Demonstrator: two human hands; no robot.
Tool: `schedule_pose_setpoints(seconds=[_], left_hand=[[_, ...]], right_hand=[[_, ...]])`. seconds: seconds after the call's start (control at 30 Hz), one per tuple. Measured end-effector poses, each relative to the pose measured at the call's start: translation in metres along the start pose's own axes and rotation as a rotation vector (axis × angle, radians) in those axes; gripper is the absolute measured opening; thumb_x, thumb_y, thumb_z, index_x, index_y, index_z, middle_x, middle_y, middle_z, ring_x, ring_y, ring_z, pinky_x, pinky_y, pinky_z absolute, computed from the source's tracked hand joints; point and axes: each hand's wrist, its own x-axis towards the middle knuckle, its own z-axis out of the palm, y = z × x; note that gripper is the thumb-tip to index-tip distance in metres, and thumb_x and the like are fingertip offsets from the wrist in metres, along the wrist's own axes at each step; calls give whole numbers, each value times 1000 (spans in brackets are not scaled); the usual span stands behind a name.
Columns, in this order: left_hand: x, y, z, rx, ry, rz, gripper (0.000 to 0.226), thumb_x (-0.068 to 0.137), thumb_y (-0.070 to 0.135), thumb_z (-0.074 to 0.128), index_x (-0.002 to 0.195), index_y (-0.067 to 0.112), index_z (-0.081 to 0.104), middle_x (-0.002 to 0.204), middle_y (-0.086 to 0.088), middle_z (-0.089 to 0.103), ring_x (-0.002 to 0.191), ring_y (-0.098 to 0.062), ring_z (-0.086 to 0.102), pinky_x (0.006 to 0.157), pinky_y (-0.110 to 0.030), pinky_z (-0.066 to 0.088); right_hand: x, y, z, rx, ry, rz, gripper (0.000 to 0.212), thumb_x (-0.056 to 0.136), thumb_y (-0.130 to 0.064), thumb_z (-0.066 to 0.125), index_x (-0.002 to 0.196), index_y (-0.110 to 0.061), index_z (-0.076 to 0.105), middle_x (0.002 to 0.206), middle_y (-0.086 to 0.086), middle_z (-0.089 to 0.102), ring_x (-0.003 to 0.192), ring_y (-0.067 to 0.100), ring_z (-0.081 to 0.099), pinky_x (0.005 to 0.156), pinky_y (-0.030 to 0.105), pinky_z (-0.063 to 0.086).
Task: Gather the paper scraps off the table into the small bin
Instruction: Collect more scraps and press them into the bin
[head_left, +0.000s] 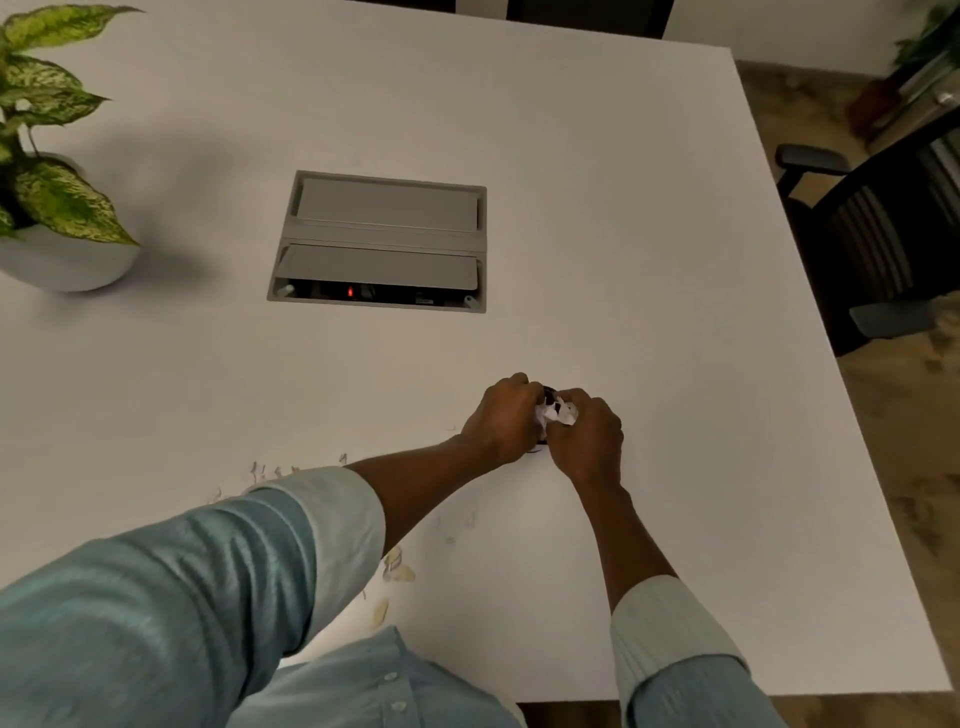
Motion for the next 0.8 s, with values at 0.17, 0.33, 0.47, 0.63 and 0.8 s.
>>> schedule_pose_setpoints(seconds=[0.17, 0.33, 0.47, 0.63, 0.8], left_hand=[[2, 0, -4, 32, -66, 32, 51, 79, 13, 84, 125, 7, 65, 124, -13, 61, 110, -29, 59, 92, -42, 53], [-11, -12, -12, 52, -3, 31, 44, 80, 5, 77, 122, 12, 66, 124, -6, 61, 114, -26, 56, 85, -43, 56], [-41, -43, -17, 113, 13, -69, 40, 84, 16, 78, 122, 19, 64, 131, -1, 57, 122, -23, 53, 83, -40, 57], [-102, -99, -20, 168, 4, -268, 61, 86, 45, 79, 134, 16, 54, 139, -2, 47, 122, -24, 52, 78, -40, 58], [-165, -136, -21, 251, -11, -382, 102, 70, 77, 76, 142, 11, 46, 145, -5, 42, 132, -27, 43, 88, -42, 57]], right_hand=[[3, -2, -6, 15, -48, -8, 48, 85, -9, 72, 131, -18, 62, 114, 13, 64, 101, 29, 66, 84, 33, 53], [-1, -11, -7, 22, -18, -22, 36, 90, -8, 63, 124, -16, 65, 114, 13, 63, 100, 30, 65, 79, 28, 47], [-18, -18, 1, 14, 13, -64, 32, 87, -7, 63, 115, -20, 66, 110, 7, 64, 96, 26, 66, 78, 35, 55], [-54, -11, 29, 31, -111, -163, 28, 84, -15, 74, 110, -24, 67, 110, -3, 66, 86, 14, 68, 81, 37, 59], [-83, 7, 65, -75, -364, -96, 45, 78, -46, 81, 115, -34, 58, 105, -11, 59, 88, 9, 65, 83, 37, 57]])
